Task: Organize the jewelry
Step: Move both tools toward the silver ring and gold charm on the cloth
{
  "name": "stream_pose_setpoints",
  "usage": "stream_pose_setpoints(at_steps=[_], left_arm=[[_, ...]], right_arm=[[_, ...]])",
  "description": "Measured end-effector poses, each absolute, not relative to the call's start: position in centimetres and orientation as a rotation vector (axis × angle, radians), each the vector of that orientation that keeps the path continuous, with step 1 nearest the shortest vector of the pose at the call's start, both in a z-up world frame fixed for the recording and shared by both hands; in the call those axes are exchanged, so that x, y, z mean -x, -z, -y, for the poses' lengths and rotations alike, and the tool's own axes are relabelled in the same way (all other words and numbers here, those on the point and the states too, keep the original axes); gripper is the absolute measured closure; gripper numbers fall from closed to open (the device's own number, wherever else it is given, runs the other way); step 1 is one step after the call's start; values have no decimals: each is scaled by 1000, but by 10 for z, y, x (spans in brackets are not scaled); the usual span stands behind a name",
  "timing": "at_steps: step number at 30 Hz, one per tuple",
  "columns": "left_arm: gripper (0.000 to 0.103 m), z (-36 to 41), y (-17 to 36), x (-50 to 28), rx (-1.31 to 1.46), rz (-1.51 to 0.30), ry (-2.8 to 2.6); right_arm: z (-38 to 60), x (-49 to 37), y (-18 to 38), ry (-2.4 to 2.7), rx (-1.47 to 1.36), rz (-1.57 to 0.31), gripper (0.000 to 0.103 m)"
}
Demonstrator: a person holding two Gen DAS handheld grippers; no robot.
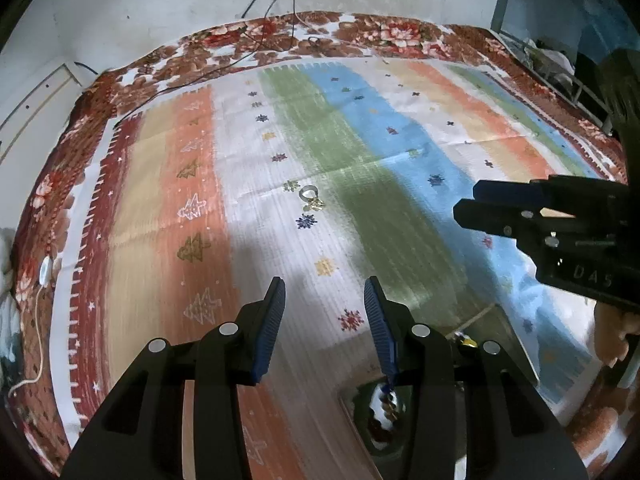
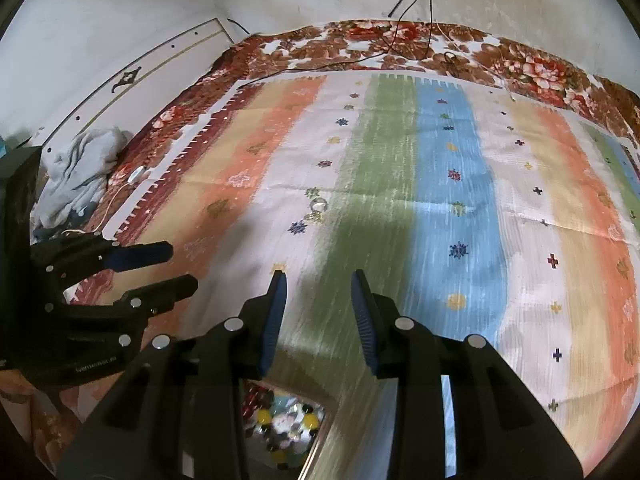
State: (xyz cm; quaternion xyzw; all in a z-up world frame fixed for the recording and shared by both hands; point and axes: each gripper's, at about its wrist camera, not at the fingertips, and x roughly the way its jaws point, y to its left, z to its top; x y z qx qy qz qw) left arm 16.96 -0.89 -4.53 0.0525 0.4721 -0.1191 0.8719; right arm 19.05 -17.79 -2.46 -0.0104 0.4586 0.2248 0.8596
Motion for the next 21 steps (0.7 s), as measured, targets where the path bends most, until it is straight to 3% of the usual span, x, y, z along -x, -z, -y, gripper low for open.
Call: stream_pose_setpoints(at_steps=[21], left_arm=[[62,16,101,-255,-193,-1098,257]], right_arm=[[163,-266,61,-472,35,-1077,68]])
